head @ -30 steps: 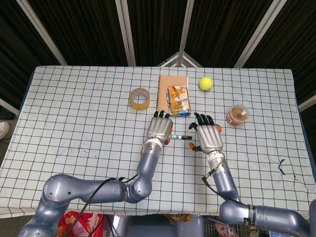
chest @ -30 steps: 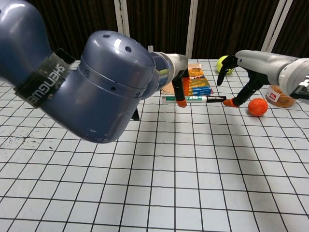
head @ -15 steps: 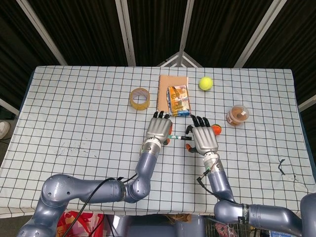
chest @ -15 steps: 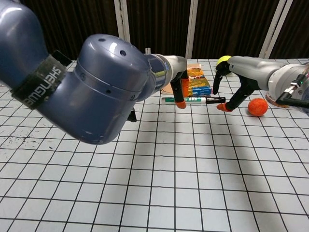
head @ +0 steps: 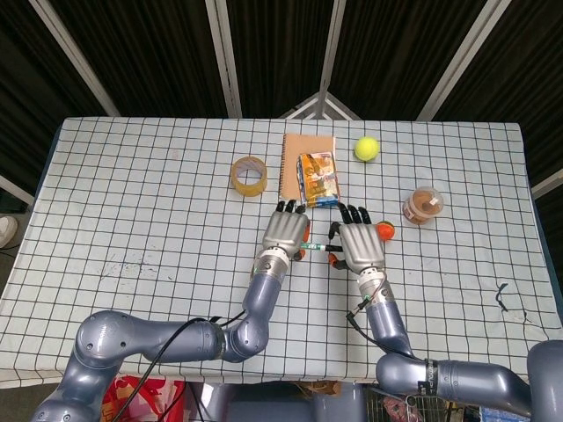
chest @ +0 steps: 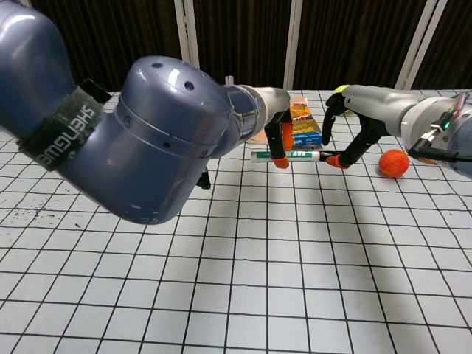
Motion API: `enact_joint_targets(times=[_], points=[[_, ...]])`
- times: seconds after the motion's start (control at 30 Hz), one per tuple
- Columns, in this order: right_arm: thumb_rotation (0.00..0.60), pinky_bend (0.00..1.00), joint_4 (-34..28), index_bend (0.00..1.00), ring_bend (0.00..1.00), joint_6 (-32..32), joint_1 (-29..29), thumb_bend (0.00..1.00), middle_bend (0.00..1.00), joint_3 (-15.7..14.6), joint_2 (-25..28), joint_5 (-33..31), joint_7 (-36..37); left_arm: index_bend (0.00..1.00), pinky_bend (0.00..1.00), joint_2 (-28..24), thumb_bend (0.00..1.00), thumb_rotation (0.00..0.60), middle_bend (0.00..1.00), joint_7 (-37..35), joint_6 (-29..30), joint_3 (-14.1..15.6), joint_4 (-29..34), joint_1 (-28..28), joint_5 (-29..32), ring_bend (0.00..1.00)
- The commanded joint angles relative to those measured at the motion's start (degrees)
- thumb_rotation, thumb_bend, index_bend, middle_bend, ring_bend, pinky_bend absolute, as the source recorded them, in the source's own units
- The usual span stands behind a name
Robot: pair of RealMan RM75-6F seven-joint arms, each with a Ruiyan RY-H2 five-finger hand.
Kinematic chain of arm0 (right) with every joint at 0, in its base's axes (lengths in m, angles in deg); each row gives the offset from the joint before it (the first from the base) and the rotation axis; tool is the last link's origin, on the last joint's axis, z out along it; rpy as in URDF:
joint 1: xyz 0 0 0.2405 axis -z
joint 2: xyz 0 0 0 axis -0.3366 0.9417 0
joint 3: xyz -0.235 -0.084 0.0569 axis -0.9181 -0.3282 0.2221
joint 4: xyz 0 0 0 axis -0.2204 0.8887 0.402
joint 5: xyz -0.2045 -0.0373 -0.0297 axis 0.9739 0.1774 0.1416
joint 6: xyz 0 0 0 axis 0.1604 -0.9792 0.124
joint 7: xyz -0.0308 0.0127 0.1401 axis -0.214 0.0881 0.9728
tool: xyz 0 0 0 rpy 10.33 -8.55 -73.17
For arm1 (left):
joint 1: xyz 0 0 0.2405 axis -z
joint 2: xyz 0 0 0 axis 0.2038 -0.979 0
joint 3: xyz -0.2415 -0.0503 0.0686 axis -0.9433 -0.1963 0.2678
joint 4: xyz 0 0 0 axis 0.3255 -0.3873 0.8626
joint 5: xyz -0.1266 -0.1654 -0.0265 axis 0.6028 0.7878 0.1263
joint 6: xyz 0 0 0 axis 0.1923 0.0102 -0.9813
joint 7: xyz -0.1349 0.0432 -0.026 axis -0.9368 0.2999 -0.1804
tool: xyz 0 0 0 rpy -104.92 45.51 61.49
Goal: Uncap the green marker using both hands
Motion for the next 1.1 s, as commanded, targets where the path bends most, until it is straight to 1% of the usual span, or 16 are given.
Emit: enact_joint_targets(times=[0.03, 0.7, 1.1], points=[[0.6, 0.04, 0.07, 0.49, 0.05, -0.1, -0.07, 0.34, 0.07, -0.09, -0.06, -0.16, 0.01, 0.63, 0.0, -0.14, 0.52, 0.6, 0.14, -0.2, 0.03, 0.01, 0.13, -0.16, 0.03, 0.0], [0.6, 0.04, 0.86, 0.54, 0.06, -0.22, -0.62, 0.35, 0.07, -0.4, -0.45, -0.87, 0.48, 0.63, 0.0, -1.08, 0.52, 0.6, 0.14, -2.07, -0.4, 0.38, 1.31, -1.12, -0.57, 0.0], [0.6, 0.04, 0.93, 0.57, 0.06, -0.44, -0.86, 0.35, 0.07, -0.35, -0.57, -1.45, 0.53, 0.63, 0.0, -1.03, 0.52, 0.6, 0.14, -2.38, -1.1, 0.89, 0.75, -1.17, -0.23, 0.0]])
